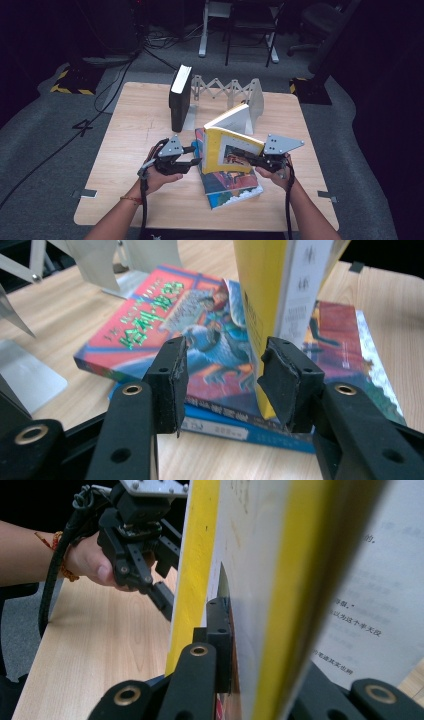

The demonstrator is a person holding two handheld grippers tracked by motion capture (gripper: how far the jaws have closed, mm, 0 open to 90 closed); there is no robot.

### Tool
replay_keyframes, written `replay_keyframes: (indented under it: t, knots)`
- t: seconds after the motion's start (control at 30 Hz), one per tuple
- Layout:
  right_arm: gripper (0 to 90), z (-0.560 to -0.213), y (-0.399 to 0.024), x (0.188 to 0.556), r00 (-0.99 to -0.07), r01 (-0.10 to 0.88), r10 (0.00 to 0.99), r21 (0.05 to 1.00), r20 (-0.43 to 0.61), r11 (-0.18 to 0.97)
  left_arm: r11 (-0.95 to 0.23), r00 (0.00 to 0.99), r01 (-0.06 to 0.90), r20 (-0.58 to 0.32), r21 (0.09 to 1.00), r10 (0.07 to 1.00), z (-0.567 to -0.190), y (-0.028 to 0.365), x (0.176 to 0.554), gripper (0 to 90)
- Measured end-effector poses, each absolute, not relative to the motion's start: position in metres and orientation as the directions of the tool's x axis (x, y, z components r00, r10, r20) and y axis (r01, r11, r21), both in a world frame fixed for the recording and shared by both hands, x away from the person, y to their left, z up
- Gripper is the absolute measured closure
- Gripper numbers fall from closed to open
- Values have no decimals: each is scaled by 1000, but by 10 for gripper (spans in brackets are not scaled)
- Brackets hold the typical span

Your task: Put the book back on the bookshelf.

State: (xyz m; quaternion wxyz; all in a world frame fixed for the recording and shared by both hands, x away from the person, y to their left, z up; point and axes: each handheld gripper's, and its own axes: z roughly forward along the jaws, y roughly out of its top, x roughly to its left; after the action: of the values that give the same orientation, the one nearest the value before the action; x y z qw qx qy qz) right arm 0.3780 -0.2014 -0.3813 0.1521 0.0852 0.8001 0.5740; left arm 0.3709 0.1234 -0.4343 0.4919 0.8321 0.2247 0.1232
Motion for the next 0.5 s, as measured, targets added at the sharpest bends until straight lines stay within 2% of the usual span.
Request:
replay_keyframes:
  t: [0.2,0.5]
  knots:
    - [864,-382,-202,375,-937,-45,314,943,-154,328,-448,880,260,-18,855,475,-444,123,366,500]
    - [863,-383,-203,368,-938,-61,305,942,-167,329,-478,889,258,-13,839,457,-457,106,356,386]
